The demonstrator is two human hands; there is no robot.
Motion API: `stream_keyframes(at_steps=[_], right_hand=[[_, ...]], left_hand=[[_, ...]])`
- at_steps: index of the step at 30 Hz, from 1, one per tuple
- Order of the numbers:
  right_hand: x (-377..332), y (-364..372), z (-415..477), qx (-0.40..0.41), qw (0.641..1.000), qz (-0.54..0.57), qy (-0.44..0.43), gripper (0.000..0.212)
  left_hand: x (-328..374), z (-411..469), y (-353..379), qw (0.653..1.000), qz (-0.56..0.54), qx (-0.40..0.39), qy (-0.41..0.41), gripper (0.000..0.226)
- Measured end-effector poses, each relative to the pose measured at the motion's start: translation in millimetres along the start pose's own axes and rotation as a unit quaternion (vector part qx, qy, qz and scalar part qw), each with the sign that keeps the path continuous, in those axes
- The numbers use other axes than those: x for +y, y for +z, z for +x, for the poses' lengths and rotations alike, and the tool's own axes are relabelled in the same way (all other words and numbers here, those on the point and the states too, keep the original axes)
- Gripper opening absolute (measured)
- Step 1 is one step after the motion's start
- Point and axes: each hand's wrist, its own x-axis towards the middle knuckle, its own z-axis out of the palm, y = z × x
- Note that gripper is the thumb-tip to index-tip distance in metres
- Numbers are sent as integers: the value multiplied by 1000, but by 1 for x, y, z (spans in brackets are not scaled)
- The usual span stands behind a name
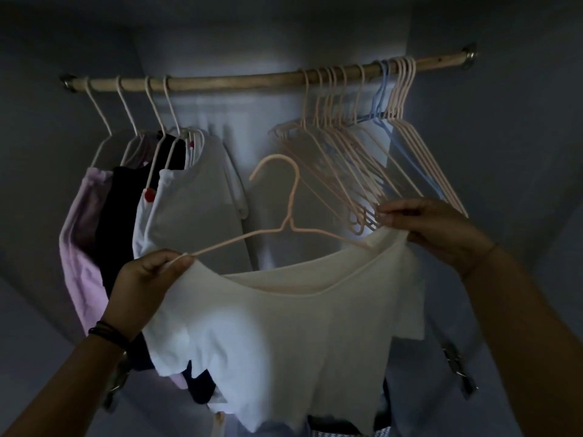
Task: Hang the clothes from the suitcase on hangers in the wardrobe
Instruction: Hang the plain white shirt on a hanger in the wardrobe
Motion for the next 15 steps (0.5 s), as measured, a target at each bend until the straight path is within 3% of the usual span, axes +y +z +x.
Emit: stream_keyframes(at_steps=[6,11,15], right_hand=[[11,7,-12,-30,984,-106,-139,24],[1,17,-22,-126,956,-221,-143,19],[-6,33,-23,-171,935,-253,-178,39]], left_hand=[[10,6,3,999,-49,10,12,46],[13,9,7,998,-54,13,11,44],[23,8,14,997,-76,17,6,53]])
